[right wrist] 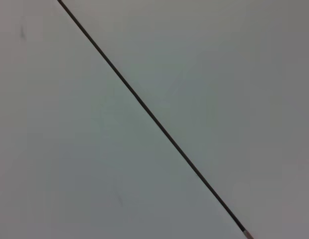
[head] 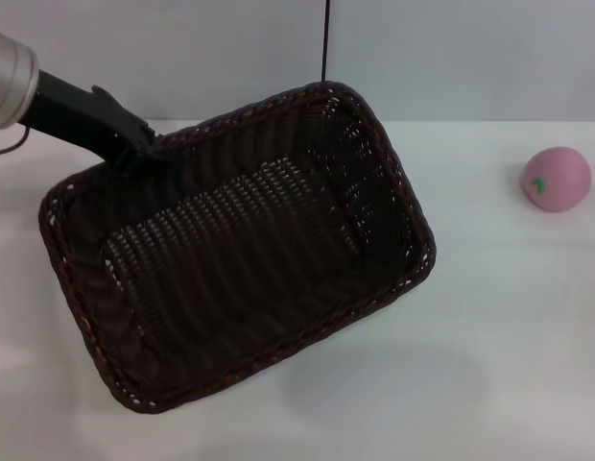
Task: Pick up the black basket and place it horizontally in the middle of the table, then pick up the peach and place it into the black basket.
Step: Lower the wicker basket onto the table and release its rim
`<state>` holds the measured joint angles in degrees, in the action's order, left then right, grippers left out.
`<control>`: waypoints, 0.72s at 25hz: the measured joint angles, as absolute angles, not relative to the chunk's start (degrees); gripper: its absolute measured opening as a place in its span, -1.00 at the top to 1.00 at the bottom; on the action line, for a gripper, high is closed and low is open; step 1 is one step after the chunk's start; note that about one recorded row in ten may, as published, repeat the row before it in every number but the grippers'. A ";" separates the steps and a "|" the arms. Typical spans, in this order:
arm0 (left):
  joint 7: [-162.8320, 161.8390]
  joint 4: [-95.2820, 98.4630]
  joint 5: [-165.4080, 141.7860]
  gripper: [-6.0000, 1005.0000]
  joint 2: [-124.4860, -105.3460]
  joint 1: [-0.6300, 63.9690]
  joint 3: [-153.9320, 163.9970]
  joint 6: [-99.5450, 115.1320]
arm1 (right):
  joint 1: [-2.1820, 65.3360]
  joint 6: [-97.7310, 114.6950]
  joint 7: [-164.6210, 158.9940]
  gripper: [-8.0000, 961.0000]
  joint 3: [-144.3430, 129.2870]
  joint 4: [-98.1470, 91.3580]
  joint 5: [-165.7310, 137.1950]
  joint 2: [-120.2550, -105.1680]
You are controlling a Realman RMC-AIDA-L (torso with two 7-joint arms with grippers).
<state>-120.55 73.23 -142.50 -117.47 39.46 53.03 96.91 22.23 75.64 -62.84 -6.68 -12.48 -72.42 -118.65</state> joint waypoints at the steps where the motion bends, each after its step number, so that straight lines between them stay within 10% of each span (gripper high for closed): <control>1: -119.10 74.38 -141.74 0.61 -117.41 39.61 51.43 98.46 | 22.28 75.54 -62.84 -0.10 -6.68 -12.48 -72.42 -118.65; 18: -111.98 76.29 -132.85 0.58 -114.90 41.38 49.92 106.38 | 22.13 75.29 -62.84 -0.13 -6.68 -11.89 -72.42 -118.74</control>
